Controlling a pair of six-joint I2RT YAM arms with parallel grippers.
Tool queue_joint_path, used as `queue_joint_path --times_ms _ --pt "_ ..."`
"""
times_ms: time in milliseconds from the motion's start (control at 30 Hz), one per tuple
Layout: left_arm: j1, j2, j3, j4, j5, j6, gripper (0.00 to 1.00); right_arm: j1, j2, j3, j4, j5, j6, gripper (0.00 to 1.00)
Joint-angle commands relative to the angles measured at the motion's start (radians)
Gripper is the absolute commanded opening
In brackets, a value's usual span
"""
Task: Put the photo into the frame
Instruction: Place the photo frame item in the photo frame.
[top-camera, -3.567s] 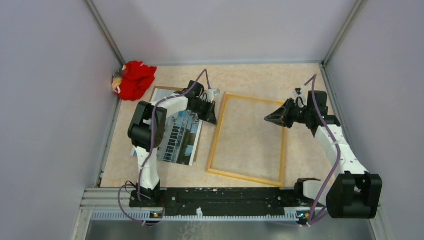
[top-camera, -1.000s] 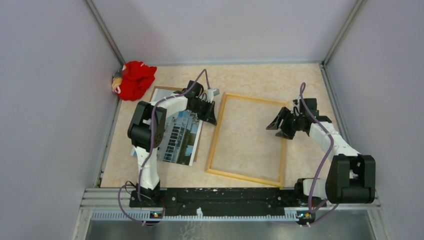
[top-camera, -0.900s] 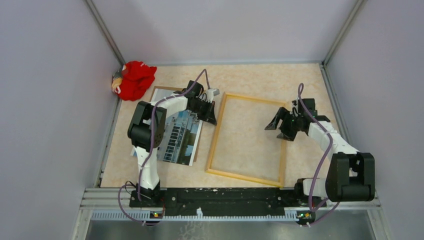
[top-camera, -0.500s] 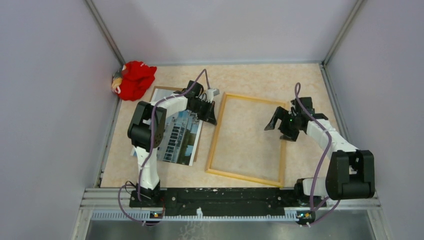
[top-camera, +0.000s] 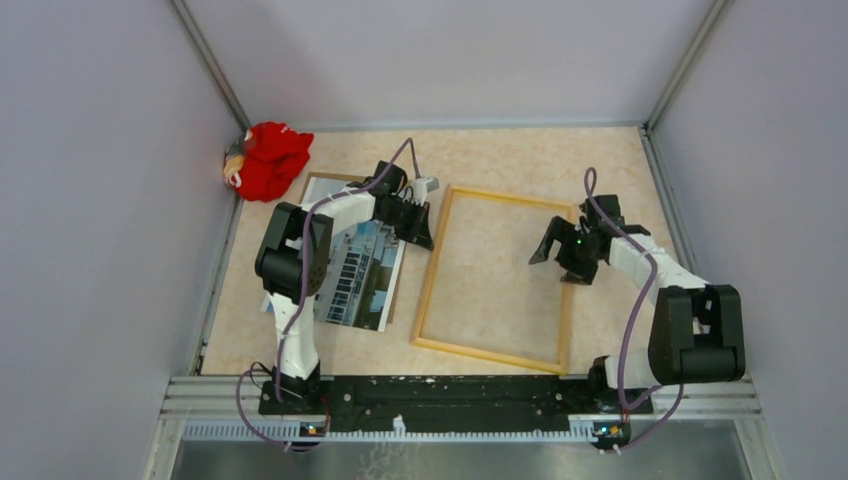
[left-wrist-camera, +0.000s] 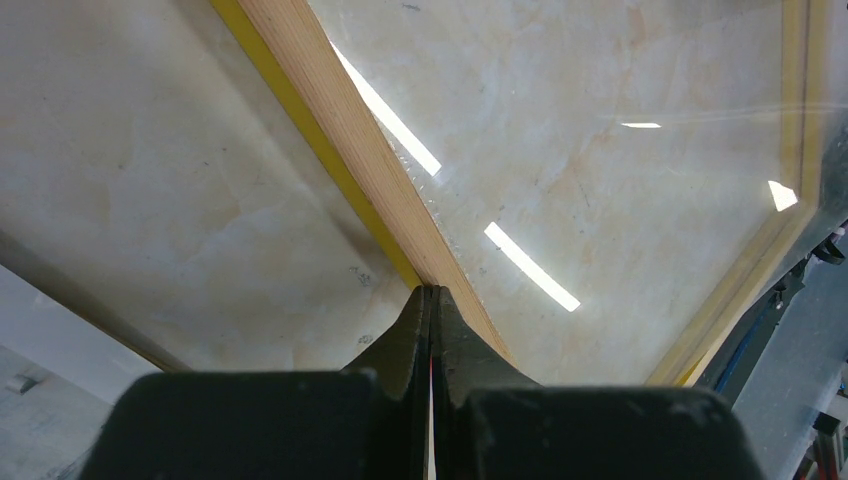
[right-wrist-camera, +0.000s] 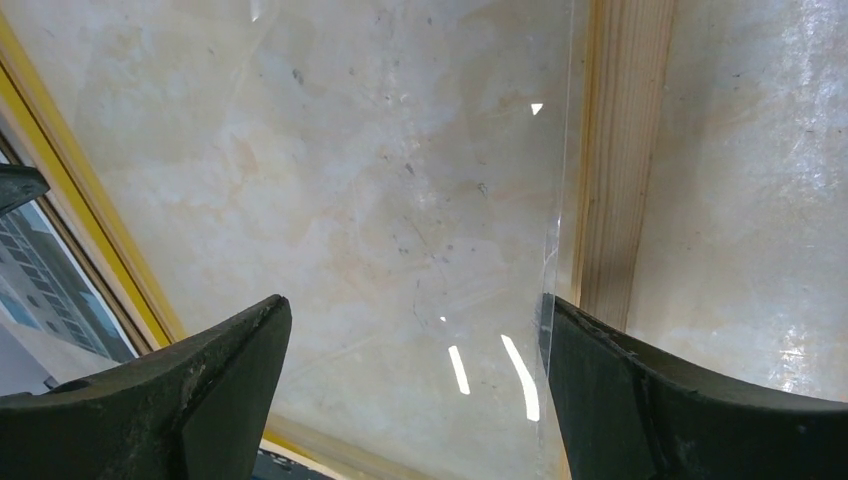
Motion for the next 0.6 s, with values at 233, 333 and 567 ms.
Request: queue_joint_path --times_ms 233,333,567 --pt "-0.016 0.021 -0.050 -0.064 -0.055 0.029 0.00 0.056 0.037 0.065 0.025 0.091 -0.019 0.91" --pt "-0.016 0.020 -0.053 -0.061 -0.056 0.032 0.00 0.082 0.043 0.096 -0.011 0.145 -0.025 0.92" --pt "-0.016 0.023 -0.051 -0.059 -0.053 0.028 0.00 0.141 0.046 0.131 -0.064 0.254 -0.035 0.94"
